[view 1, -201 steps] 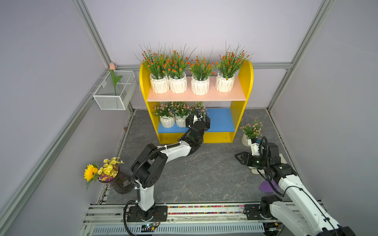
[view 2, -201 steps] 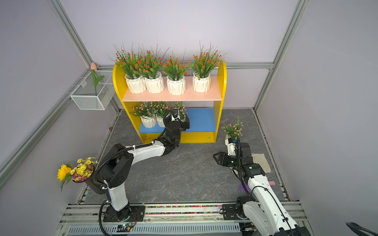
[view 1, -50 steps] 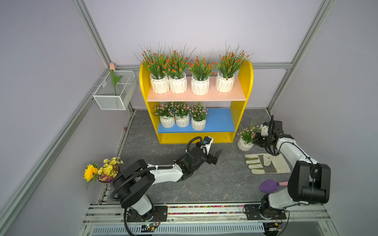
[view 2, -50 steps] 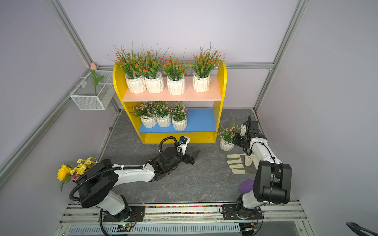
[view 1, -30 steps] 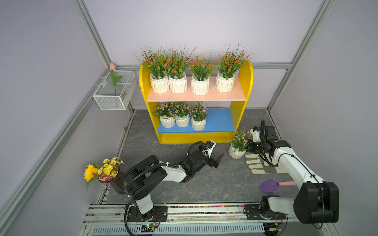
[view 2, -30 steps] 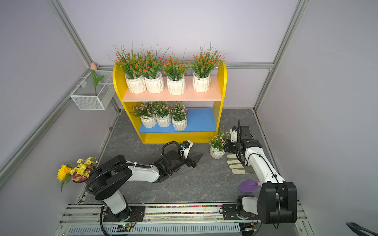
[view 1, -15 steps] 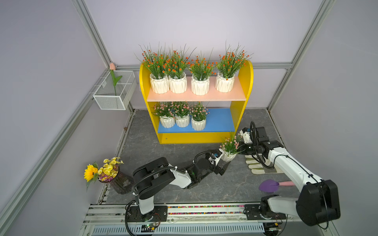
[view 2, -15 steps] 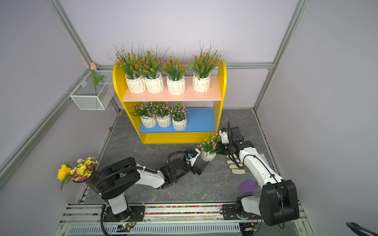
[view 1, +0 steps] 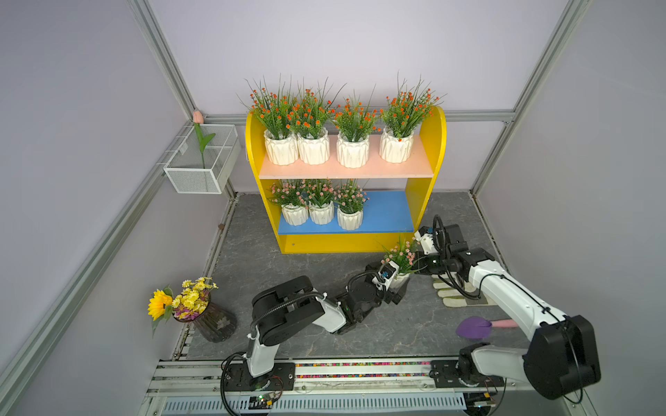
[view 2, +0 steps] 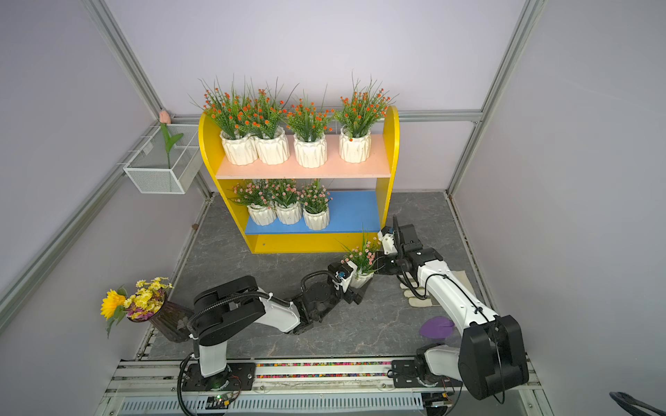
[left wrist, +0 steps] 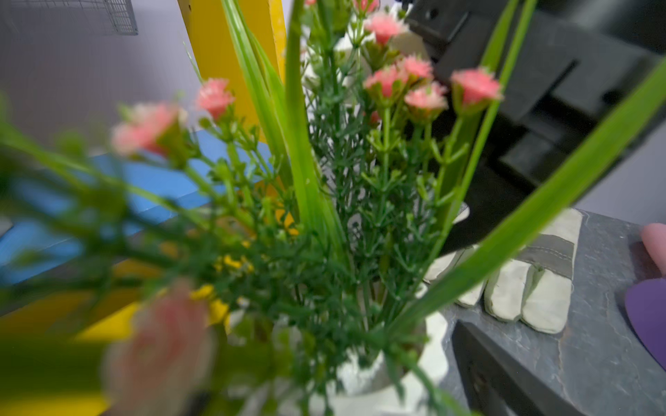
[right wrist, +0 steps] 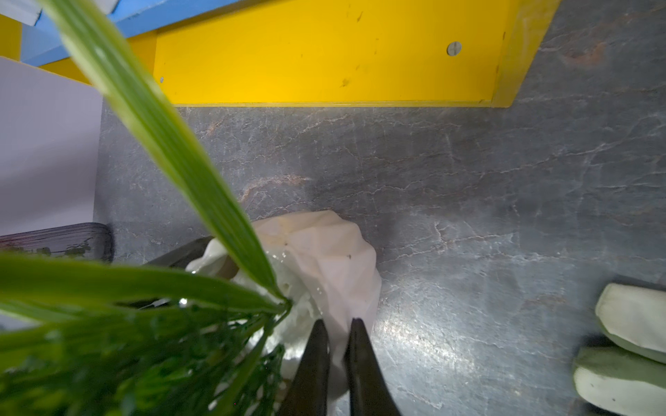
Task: Place the baby's breath potted plants on the rack by color
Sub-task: Pick up the baby's breath potted plant from the center of the board.
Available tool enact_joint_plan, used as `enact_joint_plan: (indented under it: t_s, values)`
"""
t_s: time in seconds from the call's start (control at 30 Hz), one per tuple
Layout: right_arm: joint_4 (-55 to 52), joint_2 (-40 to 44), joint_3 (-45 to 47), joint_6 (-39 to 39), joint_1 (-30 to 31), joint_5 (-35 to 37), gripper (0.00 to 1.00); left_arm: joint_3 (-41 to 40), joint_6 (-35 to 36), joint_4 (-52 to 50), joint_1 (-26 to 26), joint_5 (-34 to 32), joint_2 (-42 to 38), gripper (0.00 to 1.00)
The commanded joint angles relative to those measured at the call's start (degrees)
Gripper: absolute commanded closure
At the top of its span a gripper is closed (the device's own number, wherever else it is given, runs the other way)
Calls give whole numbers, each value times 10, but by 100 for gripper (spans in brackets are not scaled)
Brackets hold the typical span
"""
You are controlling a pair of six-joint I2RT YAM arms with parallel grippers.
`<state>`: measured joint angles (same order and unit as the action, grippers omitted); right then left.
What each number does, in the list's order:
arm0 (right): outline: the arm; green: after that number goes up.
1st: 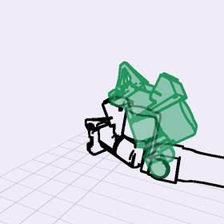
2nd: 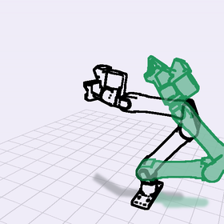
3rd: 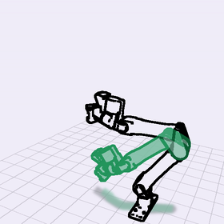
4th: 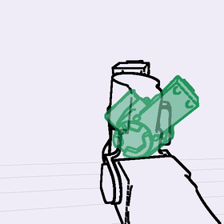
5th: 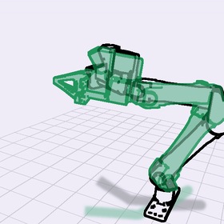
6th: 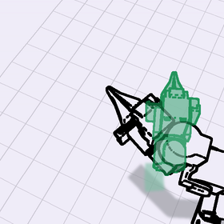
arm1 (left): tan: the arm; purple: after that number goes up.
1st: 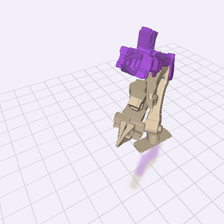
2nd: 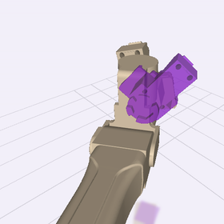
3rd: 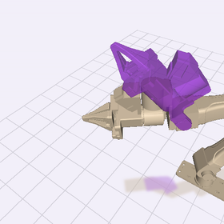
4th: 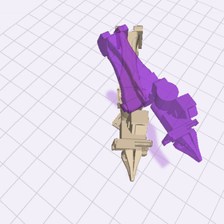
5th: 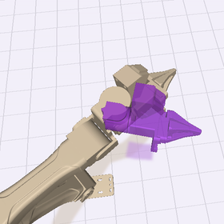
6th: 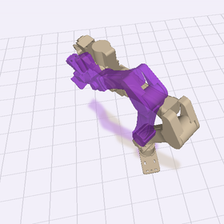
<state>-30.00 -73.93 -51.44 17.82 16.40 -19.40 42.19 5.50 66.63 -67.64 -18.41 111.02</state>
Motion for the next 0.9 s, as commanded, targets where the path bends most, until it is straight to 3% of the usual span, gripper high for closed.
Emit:
enact_joint_plan:
  t_s: [0.0,0.7,0.87]
  values:
    - [34,17,-19,13,9,-29,89,16,14,12,-2,-10,4,0]
    - [27,57,-22,17,24,-28,89,43,9,-47,-2,8,14,7]
    - [28,55,-23,13,27,-23,89,53,2,-71,-2,13,17,3]
